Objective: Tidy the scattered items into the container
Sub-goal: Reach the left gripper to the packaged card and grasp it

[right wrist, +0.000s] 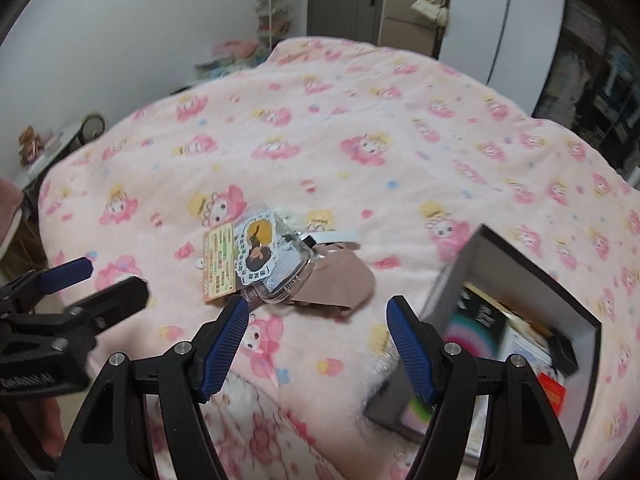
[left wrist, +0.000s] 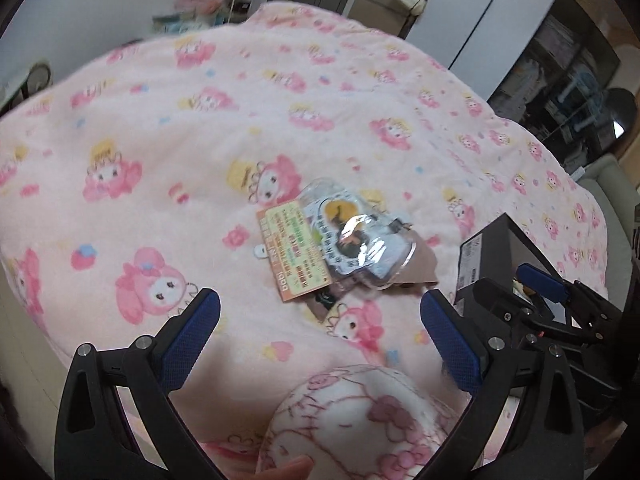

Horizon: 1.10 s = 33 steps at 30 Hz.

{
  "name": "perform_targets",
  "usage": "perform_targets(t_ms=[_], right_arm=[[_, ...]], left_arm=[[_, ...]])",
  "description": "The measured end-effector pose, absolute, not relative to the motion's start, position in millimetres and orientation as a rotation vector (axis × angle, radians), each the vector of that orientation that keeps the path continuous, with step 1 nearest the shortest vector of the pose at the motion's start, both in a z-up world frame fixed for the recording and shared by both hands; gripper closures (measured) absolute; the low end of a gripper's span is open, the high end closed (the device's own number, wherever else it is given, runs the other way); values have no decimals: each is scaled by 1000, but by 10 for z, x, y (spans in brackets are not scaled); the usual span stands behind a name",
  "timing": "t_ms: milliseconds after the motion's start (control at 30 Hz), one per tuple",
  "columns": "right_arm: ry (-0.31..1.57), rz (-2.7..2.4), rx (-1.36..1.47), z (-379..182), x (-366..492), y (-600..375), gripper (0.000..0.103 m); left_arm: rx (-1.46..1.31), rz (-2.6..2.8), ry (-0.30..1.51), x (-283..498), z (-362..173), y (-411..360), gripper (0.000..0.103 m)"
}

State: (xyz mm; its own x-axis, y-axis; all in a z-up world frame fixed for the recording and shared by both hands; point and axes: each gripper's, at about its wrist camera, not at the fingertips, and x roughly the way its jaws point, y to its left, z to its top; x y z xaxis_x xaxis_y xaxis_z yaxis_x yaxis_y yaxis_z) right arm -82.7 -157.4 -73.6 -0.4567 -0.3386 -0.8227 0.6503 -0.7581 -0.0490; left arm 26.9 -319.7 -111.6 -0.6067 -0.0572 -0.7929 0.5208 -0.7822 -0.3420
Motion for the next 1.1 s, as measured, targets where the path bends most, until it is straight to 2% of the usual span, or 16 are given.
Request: perform_targets(t_ms=[300, 367, 467, 733, 767, 833, 933, 1033, 1100], right_arm=[[493, -2152, 1233, -1190, -1188, -1893, 35], [498, -2142, 1245, -1268, -1254, -1969, 44], [497, -2097, 1275, -1396, -1320, -2091, 53], [455, -2029, 1357, -1721, -1510, -2296, 53], [424, -2006, 1386, -1768, -1535, -2290, 58], [375, -1990, 1411, -1798, -1551, -2256, 60], [345, -1989, 1405, -1745, -1519, -2207, 67], [306, -1942, 1419, -1682, -1445, -2175, 69], [294, -1899, 1426, -1633, -1339, -2160, 71]], left_arm=[[1238, -2338, 932, 19, -1714, -3618, 12], [1261, -2332, 951, -50, -1814, -3678, 19], [1288, -2332, 984, -149, -1951, -3746, 25], [1374, -2309, 1050, -434, -2256, -3876, 26], [1384, -2307, 1048, -450, -2279, -3860, 31], [1403, -2318, 1049, -479, -2283, -3815, 41], [1412, -2349, 1038, -482, -2198, -3712, 41], [1416, -2417, 1072, -474, -2062, -3592, 43], [1420, -2437, 1029, -448, -1983, -3527, 45]])
